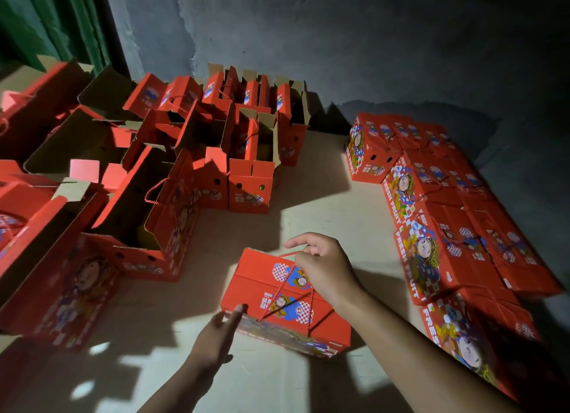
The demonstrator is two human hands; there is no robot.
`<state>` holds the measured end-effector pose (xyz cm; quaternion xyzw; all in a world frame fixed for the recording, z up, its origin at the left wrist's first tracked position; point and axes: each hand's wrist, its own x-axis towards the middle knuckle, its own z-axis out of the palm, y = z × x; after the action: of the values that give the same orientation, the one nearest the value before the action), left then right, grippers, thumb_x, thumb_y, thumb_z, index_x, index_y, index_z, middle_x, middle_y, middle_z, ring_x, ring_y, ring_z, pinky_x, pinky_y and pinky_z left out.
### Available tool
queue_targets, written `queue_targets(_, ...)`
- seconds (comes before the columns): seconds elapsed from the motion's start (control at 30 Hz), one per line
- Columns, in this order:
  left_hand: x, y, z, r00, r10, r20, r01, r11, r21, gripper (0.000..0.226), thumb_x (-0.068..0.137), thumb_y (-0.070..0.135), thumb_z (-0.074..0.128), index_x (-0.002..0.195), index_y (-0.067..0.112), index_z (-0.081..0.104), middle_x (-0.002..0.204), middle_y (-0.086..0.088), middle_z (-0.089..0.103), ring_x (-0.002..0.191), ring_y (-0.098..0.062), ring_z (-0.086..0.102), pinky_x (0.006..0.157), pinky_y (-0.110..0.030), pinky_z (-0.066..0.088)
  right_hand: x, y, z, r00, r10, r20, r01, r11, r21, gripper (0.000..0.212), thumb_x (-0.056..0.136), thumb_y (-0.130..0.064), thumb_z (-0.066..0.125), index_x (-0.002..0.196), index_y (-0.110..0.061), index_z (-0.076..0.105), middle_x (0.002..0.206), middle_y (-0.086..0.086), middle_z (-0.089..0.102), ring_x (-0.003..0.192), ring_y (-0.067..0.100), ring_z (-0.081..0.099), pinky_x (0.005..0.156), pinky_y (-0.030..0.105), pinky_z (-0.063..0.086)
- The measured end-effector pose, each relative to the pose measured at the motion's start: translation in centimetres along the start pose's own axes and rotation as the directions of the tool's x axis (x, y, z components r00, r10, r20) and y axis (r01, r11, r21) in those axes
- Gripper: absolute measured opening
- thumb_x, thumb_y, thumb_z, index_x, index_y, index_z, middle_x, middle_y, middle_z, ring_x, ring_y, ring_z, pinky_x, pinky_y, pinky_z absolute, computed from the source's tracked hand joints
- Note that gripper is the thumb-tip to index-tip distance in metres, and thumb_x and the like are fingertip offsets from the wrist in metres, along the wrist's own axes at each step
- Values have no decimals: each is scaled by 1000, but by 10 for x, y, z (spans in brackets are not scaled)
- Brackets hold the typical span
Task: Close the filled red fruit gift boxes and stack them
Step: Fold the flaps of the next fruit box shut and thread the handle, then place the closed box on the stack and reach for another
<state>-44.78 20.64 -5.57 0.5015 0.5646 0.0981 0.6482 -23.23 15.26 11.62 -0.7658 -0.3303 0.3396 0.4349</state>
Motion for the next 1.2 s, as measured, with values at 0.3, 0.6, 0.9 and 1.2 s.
queue_targets(0.3,-5,21,37,962,40,272,-45,999,10,101,73,80,65,160,53,21,142,26,57,124,-3,57,97,-46,56,-9,10,-28,996,49,-70,-42,994,97,36,86,-3,58,92,-31,79,75,21,66,59,25,55,58,30,41)
queue_targets(0.6,-17,37,81,830,209,517,-289,954,79,64,78,72,80,124,86,38,130,49,54,125,24,46,101,-12,46,-18,16,-51,984,83,-159,-62,989,133,32,90,6,61,99,-18,79,72,-16,70,56,-2,63,52,13,44)
queue_targets(0.9,-20,20,99,678,496,542,-669,722,176,148,72,47,97,163,13,-14,174,2,6,161,-10,11,128,-32,26,-33,58,-57,989,-66,-133,41,983,-181,31,90,-2,66,93,-31,77,100,-21,70,97,7,70,82,29,59)
queue_targets(1.2,-16,10,113,666,581,467,-731,634,253,149,68,66,89,160,21,-20,168,1,-30,159,-14,-22,128,-31,23,-75,151,-64,979,-59,197,191,618,-763,94,75,-85,56,155,-40,33,151,-20,26,144,8,25,122,32,30)
